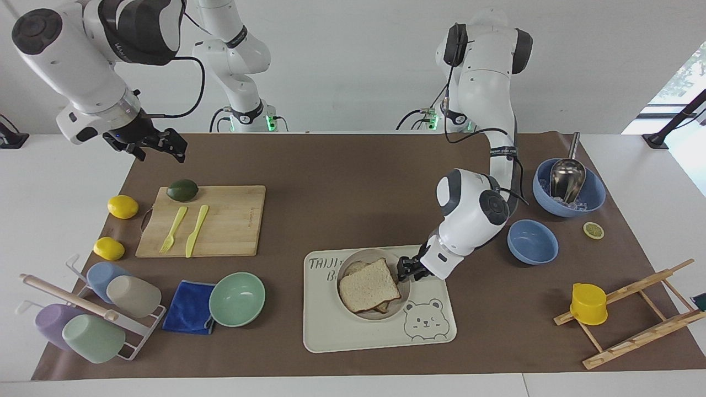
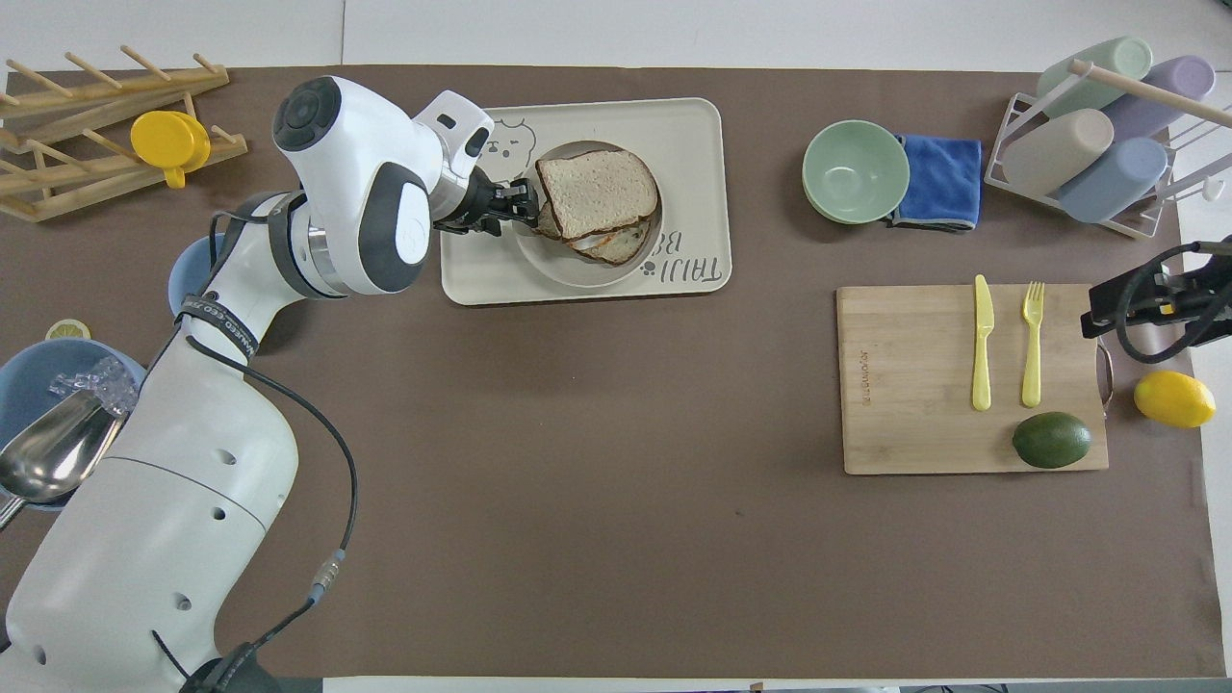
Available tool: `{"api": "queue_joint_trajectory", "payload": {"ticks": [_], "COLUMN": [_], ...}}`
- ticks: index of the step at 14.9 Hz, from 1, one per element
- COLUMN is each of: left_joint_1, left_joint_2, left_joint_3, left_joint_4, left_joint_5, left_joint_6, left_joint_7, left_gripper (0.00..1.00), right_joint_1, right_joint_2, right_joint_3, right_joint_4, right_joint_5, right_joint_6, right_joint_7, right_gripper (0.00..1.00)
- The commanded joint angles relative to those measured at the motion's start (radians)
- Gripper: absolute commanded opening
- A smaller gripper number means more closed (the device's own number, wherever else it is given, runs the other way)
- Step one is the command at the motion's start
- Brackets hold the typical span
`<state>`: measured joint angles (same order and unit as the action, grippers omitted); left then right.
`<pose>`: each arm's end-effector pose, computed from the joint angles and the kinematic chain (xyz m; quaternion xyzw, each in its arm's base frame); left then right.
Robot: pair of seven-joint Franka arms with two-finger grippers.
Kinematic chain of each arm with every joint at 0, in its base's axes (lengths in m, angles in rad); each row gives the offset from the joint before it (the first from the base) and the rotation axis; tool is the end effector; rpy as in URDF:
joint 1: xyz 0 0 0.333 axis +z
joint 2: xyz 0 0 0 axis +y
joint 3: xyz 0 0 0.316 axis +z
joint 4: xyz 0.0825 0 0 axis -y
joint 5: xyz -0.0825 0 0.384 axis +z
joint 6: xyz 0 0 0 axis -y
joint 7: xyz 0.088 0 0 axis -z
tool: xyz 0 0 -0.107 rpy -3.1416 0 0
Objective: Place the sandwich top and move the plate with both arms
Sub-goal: 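Open the left gripper and release the plate on the tray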
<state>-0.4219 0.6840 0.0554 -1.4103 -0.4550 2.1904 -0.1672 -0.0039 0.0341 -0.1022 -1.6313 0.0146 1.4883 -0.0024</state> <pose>0.6793 -0.2867 0.3104 0.9836 0.0172 0.0009 0.1796 0.5482 -0.0558 0.5711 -0.9947 0.0518 0.0879 0.0103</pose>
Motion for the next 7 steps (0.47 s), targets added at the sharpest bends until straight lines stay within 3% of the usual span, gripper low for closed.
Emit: {"api": "queue_joint_trajectory", "payload": {"ticks": [1, 7], "left_joint_1": [0.011, 0.077], "left_joint_2": [-0.031, -0.133], "left_joint_3": [0.006, 0.035], "left_joint_4": [-0.012, -0.007], "left_joint_5": [0.007, 0.005], "left_joint_6": [-0.047, -0.110], "left_joint_7": [0.015, 0.002], "left_gripper": [1.00, 1.00], "right_joint_1": [-0.004, -0.004], "right_joint_2": [-0.020, -0.020], "right_joint_3": [0.006, 0.004], "right_joint_4": [-0.019, -0.019], "right_joint_5": [0.004, 0.004], "right_joint_6": [-0.008, -0.008], "right_joint_7": [0.013, 0.013], "right_gripper": [1.00, 1.00]}}
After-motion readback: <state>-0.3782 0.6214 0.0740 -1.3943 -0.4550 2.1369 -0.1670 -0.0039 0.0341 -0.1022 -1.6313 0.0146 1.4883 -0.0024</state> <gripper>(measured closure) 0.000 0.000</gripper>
